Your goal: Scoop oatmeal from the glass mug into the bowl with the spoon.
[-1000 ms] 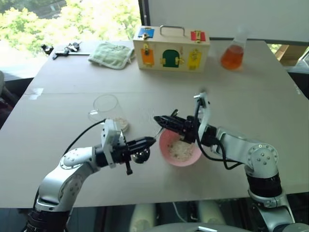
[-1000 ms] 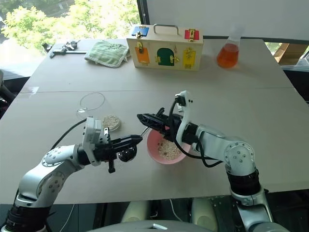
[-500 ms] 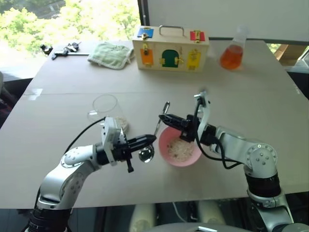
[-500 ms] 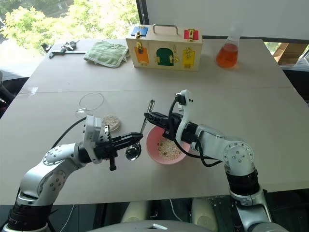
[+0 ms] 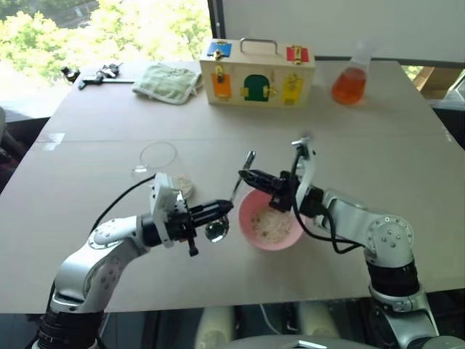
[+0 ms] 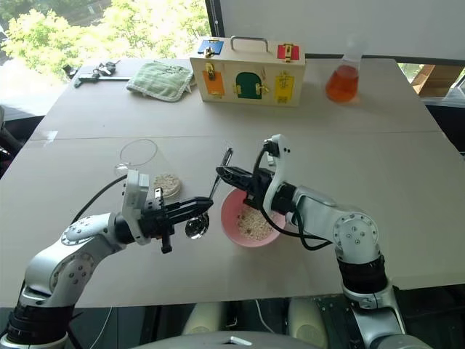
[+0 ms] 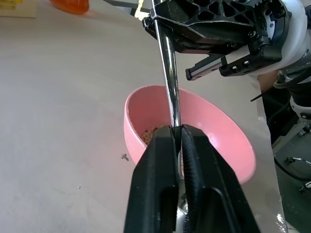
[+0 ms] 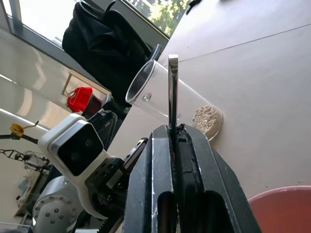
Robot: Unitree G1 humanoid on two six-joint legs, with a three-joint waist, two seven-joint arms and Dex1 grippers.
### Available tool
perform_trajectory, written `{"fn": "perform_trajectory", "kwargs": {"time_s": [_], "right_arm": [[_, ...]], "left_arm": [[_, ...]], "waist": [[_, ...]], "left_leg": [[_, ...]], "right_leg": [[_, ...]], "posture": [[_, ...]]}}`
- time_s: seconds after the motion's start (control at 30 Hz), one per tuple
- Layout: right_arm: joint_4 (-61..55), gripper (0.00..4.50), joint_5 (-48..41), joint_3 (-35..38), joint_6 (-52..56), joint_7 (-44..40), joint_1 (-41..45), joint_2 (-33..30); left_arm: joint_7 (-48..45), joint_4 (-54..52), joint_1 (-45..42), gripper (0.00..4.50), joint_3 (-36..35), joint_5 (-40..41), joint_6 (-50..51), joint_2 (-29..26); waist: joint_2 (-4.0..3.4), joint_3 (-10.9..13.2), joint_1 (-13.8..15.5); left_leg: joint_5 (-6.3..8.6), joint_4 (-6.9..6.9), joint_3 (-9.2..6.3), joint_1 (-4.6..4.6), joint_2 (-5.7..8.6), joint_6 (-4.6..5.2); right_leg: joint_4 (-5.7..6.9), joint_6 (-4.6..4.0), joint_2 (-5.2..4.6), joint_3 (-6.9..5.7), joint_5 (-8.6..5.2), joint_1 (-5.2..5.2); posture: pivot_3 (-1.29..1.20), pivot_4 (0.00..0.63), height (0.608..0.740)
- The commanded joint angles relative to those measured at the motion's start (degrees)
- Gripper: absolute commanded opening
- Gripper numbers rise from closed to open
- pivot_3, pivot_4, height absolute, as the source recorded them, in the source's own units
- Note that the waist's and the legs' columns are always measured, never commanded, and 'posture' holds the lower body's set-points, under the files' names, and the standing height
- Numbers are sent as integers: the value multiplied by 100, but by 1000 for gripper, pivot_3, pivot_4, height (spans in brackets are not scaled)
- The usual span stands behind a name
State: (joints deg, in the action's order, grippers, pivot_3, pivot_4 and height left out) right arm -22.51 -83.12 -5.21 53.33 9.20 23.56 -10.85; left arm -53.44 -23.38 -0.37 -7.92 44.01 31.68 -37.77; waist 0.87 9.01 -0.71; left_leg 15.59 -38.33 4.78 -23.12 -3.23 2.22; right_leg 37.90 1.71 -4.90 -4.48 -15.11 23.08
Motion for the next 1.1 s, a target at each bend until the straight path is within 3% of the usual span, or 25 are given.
{"fn": "perform_trajectory", "kwargs": {"time_s": [0.03, 0.23, 0.6, 0.93, 1.1], "right_arm": [[-158, 0, -79, 167, -125, -86, 105, -2], [-176, 0, -137, 199, -116, -53, 74, -3], [-217, 0, -90, 128, -113, -37, 129, 121], [-219, 0, -110, 120, -97, -41, 140, 114], [-211, 0, -97, 152, -145, -76, 150, 76]], "left_arm": [[70, -42, -39, 1817, -184, 10, -81, 5], [81, -13, -24, 4475, -224, -45, -143, -4], [546, 197, -407, 4475, 291, -383, 65, 396], [373, 261, -538, 16, 301, -361, 99, 370], [147, 187, -449, 16, 270, -284, 96, 212]], "waist": [[0, 0, 0], [0, 0, 0], [0, 0, 2], [1, -1, 3], [1, -1, -2]], "left_leg": [[-1, 0, 0, 0, 0, -1], [0, 0, 0, 0, 0, -1], [-3, 0, 0, -3, 1, -5], [-10, -9, -6, -62, 3, -14], [-9, -9, -7, -60, 3, -14]], "right_leg": [[0, 0, 0, 0, 0, 0], [0, 0, 0, 0, 0, 0], [0, 0, 0, 0, 0, 2], [5, 4, 0, -8, 3, 53], [6, 5, 1, -9, 4, 53]], "posture": [[0, 150, 740], [0, 150, 740], [0, 150, 740], [0, 150, 740], [0, 150, 740]]}}
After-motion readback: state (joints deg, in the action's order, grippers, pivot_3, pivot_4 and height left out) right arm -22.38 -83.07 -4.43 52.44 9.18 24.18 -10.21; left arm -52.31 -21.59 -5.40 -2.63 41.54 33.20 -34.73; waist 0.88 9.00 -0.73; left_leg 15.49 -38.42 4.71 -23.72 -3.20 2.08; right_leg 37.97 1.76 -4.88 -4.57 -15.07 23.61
